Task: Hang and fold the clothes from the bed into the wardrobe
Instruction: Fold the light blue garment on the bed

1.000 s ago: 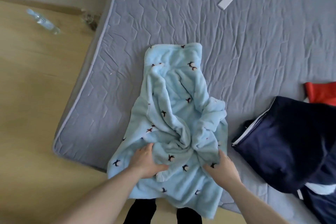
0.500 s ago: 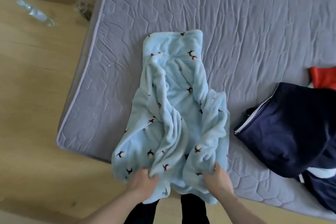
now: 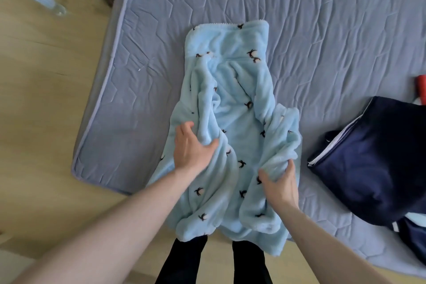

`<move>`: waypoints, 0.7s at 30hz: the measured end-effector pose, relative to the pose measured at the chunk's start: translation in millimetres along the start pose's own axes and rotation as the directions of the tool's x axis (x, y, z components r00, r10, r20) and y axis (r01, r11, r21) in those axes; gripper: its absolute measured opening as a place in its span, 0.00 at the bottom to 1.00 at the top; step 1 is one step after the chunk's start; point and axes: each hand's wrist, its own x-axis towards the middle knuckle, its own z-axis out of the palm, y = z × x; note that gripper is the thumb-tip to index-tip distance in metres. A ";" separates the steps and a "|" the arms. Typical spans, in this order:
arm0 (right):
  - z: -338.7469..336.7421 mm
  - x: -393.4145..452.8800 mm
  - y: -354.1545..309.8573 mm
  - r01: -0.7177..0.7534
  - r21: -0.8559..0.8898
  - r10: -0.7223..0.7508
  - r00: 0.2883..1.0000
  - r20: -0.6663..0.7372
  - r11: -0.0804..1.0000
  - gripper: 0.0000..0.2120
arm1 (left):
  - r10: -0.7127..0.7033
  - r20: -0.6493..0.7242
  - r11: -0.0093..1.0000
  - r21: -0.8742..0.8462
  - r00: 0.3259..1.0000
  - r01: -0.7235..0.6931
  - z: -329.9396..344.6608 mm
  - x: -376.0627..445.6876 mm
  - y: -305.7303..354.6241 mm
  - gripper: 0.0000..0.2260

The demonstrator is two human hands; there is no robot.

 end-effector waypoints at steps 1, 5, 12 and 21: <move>2.2 5.1 -5.6 0.002 -0.019 -0.002 1.000 0.024 1.000 0.36 | -0.030 -0.021 0.998 -0.052 0.999 0.029 1.3 16.6 11.0 0.39; 11.1 9.2 -17.9 0.078 -0.092 -0.059 0.980 0.189 0.993 0.19 | -0.123 0.044 0.992 -0.014 0.991 0.123 1.4 67.8 30.6 0.28; 17.1 15.9 14.2 0.100 -0.367 0.029 0.944 0.329 0.925 0.05 | -0.432 0.246 0.863 -0.166 0.868 0.477 -26.9 86.2 -12.5 0.22; -13.9 41.6 23.6 -0.187 -0.151 0.167 0.977 -0.135 0.971 0.30 | -0.269 0.221 0.921 -0.226 0.938 0.317 -57.5 55.0 -120.9 0.32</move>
